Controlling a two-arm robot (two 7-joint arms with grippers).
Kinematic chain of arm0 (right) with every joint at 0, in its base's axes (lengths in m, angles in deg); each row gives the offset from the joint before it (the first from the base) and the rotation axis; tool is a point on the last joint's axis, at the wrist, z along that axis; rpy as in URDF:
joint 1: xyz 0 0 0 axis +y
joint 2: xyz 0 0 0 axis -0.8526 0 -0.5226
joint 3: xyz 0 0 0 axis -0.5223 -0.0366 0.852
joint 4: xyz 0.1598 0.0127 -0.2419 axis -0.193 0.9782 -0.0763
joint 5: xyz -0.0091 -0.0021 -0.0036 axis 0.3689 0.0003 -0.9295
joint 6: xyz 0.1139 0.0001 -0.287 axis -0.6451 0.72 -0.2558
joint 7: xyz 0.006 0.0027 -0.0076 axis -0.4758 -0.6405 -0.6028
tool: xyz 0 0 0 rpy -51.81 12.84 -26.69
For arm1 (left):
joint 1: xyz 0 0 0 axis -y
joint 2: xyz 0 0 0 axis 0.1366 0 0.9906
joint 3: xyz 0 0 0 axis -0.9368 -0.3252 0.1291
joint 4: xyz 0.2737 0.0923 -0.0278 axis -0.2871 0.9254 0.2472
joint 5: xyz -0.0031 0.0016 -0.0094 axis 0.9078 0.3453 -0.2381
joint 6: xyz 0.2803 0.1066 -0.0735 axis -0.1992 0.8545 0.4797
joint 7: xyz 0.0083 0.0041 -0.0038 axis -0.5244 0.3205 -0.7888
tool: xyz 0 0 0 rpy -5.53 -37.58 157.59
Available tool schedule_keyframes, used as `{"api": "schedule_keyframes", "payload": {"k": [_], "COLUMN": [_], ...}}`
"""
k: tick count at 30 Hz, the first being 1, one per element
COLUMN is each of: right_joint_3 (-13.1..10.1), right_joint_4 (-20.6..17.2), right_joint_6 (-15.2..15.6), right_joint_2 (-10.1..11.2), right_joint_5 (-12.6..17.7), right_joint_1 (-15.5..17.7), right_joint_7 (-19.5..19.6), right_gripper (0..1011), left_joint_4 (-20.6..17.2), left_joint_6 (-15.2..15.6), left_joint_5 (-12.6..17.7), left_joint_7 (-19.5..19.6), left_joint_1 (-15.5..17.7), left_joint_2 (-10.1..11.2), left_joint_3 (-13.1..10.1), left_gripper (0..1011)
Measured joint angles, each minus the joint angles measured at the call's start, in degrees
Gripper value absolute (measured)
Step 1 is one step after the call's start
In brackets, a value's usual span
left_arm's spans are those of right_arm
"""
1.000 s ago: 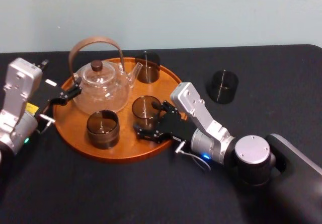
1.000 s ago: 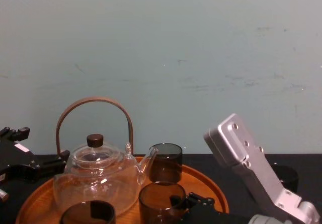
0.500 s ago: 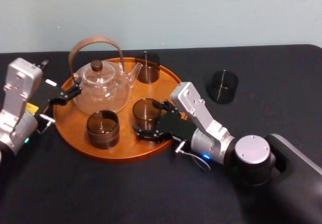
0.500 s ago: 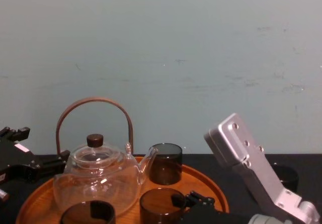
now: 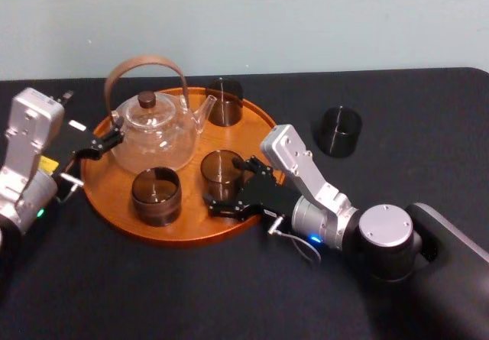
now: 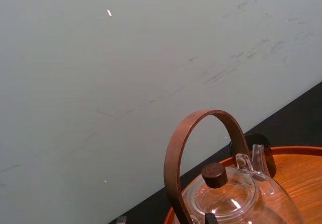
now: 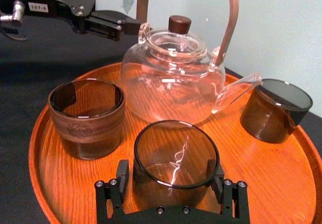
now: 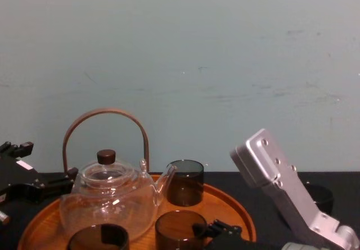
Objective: Pick up the glass from the table and place it on the tray.
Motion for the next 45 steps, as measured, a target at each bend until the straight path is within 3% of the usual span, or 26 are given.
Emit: {"api": "schedule_keyframes", "payload": {"k": [17,29,36,45], "right_joint_3": [0.6,-1.0,-2.0,-4.7], "right_joint_4": [-2.8,-11.0,-13.9,-18.2], "right_joint_6": [3.2,4.0,4.4,3.7], "right_joint_2": [2.1,6.3,7.8,10.3], "right_joint_5": [0.3,0.5,0.5,1.2], "right_joint_1": [1.9,7.3,9.6,13.4], "right_joint_7": [0.0,1.4,2.1,3.4], "right_gripper": [1002,1000,1000,1000], "left_joint_4": [0.0,0.0,0.0,0.0], "left_joint_6": [0.0,0.0,0.0,0.0], "left_joint_5": [0.0,0.0,0.0,0.0], "left_joint_7": [0.0,0.0,0.0,0.0], "left_joint_1": [0.0,0.0,0.0,0.0], "left_joint_2": [0.0,0.0,0.0,0.0], "left_joint_3": [0.0,0.0,0.0,0.0], "left_gripper": [1010,1009,1009,1010]}}
